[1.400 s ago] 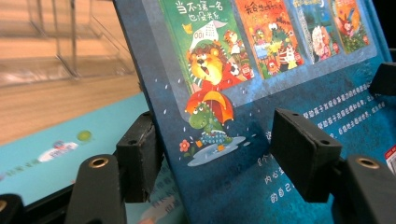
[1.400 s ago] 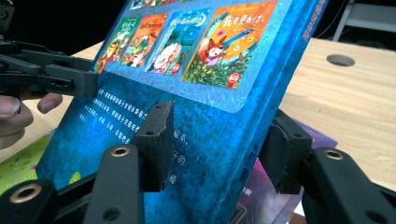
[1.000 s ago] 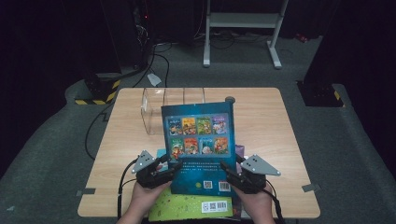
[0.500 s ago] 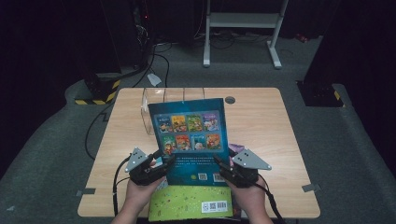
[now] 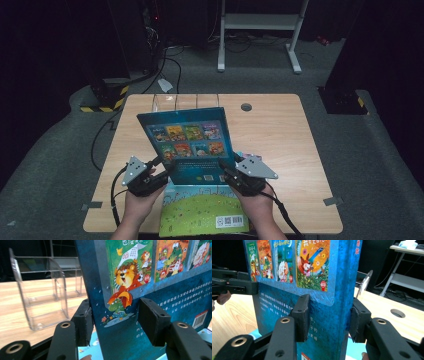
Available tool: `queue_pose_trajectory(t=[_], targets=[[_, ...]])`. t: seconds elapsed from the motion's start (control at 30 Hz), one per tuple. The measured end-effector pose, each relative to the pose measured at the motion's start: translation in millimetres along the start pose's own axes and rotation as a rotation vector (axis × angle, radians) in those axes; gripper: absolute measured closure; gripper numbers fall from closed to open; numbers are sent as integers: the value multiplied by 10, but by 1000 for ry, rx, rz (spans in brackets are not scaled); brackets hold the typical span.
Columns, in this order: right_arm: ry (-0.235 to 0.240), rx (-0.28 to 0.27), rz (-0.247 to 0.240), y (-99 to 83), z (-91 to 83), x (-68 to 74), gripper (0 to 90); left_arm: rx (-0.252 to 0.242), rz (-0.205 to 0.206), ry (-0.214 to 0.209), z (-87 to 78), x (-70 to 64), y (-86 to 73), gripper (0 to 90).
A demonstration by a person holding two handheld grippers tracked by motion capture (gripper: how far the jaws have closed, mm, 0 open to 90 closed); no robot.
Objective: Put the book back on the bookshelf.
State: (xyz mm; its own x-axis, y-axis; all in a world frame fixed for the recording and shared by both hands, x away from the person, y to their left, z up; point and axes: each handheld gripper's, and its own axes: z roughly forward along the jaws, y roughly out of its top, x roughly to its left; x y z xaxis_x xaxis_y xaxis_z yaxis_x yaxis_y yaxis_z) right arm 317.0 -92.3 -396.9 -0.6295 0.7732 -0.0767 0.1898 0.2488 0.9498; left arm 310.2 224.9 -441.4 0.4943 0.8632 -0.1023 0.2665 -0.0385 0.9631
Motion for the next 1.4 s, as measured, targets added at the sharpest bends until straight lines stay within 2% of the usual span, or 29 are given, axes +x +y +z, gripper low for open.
queue_pose_trajectory(t=[0.13, 0.23, 0.37, 0.57, 0.67, 0.73, 0.8, 0.97, 1.17, 1.33, 1.4], targets=[[14, -10, -3, 4, 99, 61, 577, 0, 24, 19, -44, 87, 8, 474], [19, -15, -5, 7, 159, 97, 578, -2, 22, 23, -59, 148, -3, 473], [14, -16, -6, 9, 192, 122, 576, -2, 6, 21, -43, 157, -22, 472], [-8, -13, -20, -21, 132, 103, 576, 9, 0, 0, 34, 130, -66, 468], [-12, 4, -5, -82, 128, 87, 571, 21, 13, 2, 77, 104, -93, 465], [-6, -21, 8, -140, 108, 72, 576, 21, 16, -5, 87, 95, -87, 462], [-9, -21, 17, -146, 85, 81, 558, 14, 18, -6, 94, 91, -93, 459], [9, -18, 14, -151, 50, 122, 498, 2, 34, -14, 70, 93, -120, 453], [27, -29, 9, -195, -7, 147, 491, -16, 46, -28, 17, 93, -158, 450], [37, -36, 7, -234, -55, 164, 472, -27, 40, -46, -13, 103, -184, 448], [52, -37, 3, -219, -46, 161, 465, -35, 16, -55, -17, 105, -189, 448]])
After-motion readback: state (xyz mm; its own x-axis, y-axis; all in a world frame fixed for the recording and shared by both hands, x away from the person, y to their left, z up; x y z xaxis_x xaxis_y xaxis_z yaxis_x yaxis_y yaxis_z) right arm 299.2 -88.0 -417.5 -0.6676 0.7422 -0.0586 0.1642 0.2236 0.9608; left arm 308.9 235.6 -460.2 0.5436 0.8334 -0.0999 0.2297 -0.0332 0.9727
